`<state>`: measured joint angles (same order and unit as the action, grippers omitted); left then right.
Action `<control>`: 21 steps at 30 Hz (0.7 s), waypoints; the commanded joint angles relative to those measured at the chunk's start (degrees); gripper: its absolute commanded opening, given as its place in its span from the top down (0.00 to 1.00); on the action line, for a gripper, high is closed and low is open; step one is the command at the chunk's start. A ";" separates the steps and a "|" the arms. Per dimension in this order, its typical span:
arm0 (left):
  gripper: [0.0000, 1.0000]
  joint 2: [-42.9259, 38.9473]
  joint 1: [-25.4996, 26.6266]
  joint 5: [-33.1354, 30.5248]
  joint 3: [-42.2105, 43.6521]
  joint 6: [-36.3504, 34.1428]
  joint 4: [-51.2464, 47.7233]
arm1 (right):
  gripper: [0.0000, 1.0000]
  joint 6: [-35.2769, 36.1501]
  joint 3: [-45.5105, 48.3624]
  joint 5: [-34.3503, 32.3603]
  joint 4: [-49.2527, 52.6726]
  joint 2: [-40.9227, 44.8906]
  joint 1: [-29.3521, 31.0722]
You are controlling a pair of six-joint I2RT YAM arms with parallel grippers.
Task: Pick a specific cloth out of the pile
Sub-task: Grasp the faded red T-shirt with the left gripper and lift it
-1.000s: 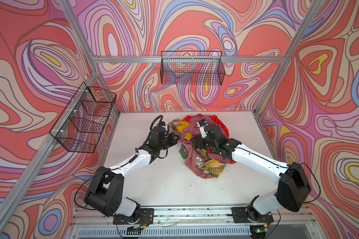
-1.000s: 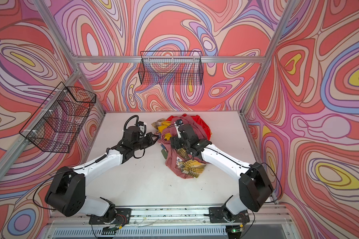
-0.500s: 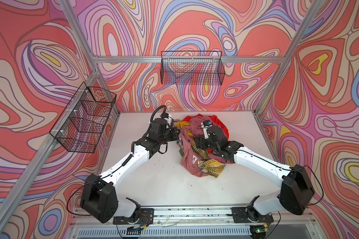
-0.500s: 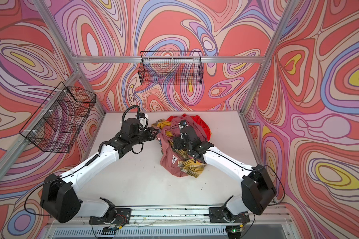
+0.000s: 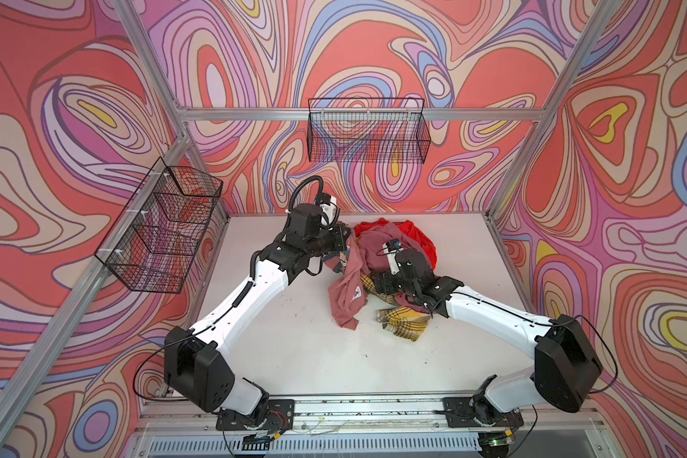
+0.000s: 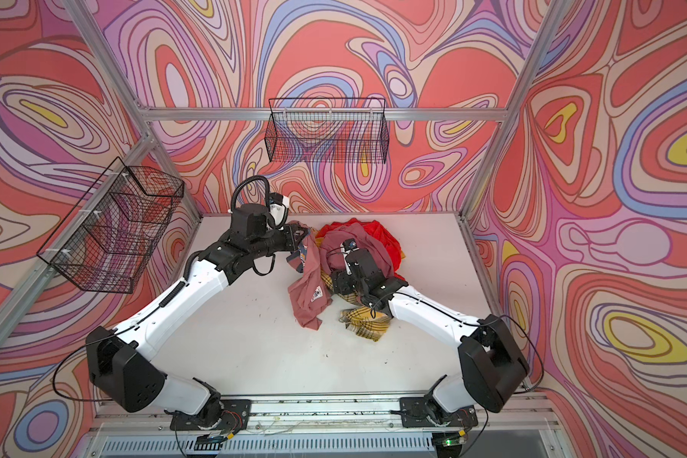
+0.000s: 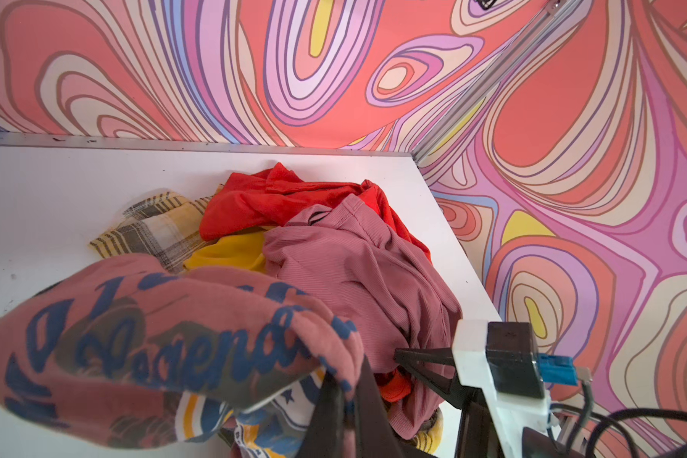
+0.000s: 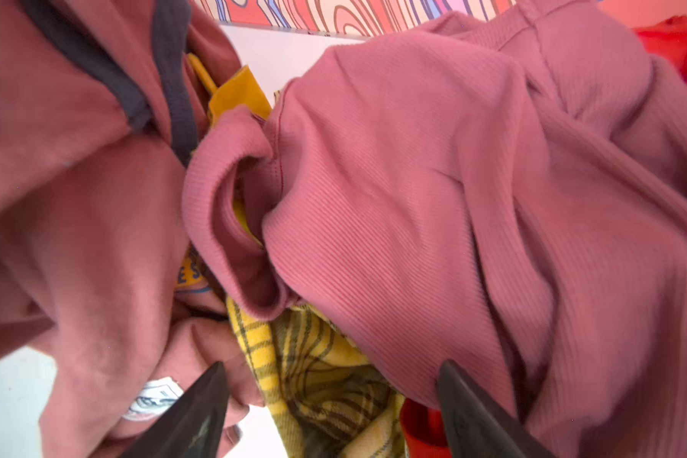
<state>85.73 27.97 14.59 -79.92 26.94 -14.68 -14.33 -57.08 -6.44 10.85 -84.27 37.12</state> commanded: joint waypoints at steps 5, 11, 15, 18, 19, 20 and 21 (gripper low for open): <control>1.00 -0.22 1.70 -2.10 -7.91 -7.14 -6.65 | 0.16 -0.43 -0.96 -3.38 0.15 -0.72 -0.89; 1.00 -6.37 1.73 -6.95 -8.34 -11.11 -8.75 | 0.17 -1.47 -1.46 -4.08 -1.31 -0.61 -0.87; 1.00 -10.21 1.71 -12.37 -8.45 -13.64 -11.52 | 0.16 -2.16 -1.61 -4.44 -2.66 -0.06 -0.87; 1.00 -12.43 1.72 -18.24 -9.52 -15.85 -14.50 | 0.16 -2.11 -1.91 -4.83 -2.91 0.29 -0.91; 1.00 -13.12 1.68 -20.48 -9.93 -16.48 -15.52 | 0.16 -1.98 -2.06 -4.92 -2.86 0.41 -0.91; 1.00 -13.66 1.67 -22.13 -10.24 -16.92 -16.24 | 0.16 -1.85 -2.13 -5.02 -2.91 0.44 -0.91; 1.00 -14.32 1.72 -24.29 -10.42 -17.53 -16.95 | 0.16 -1.69 -2.30 -5.07 -2.87 0.46 -0.91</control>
<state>73.73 29.65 -1.32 -88.01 13.15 -29.43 -15.81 -57.95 -10.22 9.32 -84.55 36.42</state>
